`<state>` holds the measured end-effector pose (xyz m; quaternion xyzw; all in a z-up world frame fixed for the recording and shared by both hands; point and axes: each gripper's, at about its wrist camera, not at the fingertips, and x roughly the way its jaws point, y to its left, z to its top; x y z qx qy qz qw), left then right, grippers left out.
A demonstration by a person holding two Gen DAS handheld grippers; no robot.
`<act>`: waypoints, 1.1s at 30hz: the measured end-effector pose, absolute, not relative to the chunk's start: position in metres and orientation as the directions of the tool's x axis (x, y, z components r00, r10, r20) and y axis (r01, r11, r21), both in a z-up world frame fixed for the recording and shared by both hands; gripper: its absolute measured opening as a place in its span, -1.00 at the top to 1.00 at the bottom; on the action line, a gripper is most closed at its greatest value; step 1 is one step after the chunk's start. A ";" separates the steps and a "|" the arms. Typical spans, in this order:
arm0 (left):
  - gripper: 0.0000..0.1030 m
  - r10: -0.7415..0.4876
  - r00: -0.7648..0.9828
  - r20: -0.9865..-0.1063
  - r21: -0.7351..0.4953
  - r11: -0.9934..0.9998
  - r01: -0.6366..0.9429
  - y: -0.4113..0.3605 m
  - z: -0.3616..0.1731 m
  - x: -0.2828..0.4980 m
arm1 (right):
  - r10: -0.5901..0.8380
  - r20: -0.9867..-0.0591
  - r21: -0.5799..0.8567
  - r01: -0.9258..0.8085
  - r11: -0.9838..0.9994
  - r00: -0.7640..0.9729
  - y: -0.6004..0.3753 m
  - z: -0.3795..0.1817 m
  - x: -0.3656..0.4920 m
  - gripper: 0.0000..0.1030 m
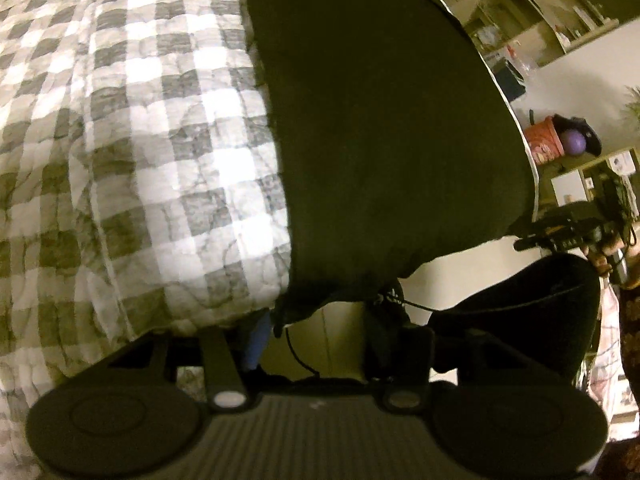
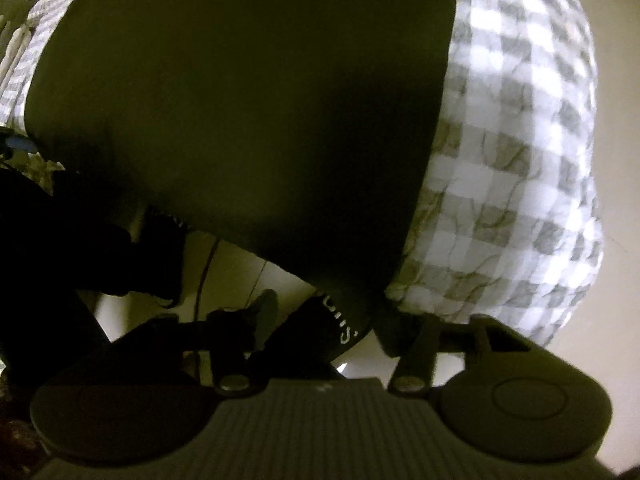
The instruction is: Fold clothes
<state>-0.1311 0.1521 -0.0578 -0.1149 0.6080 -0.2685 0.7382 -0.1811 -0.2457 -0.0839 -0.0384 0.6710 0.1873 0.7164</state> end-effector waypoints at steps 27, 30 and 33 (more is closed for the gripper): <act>0.97 -0.729 0.204 -0.653 -0.611 0.667 0.425 0.165 -0.019 -0.153 | 0.440 -0.875 0.382 -0.268 0.884 0.203 -0.298 -0.060 -0.173 0.91; 0.94 -0.702 0.206 -0.682 -0.597 0.697 0.398 0.166 -0.022 -0.150 | 0.447 -0.868 0.386 -0.270 0.882 0.218 -0.308 -0.042 -0.172 0.91; 0.48 -0.678 0.192 -0.710 -0.590 0.721 0.363 0.170 -0.031 -0.144 | 0.432 -0.878 0.374 -0.266 0.888 0.206 -0.306 -0.027 -0.188 0.91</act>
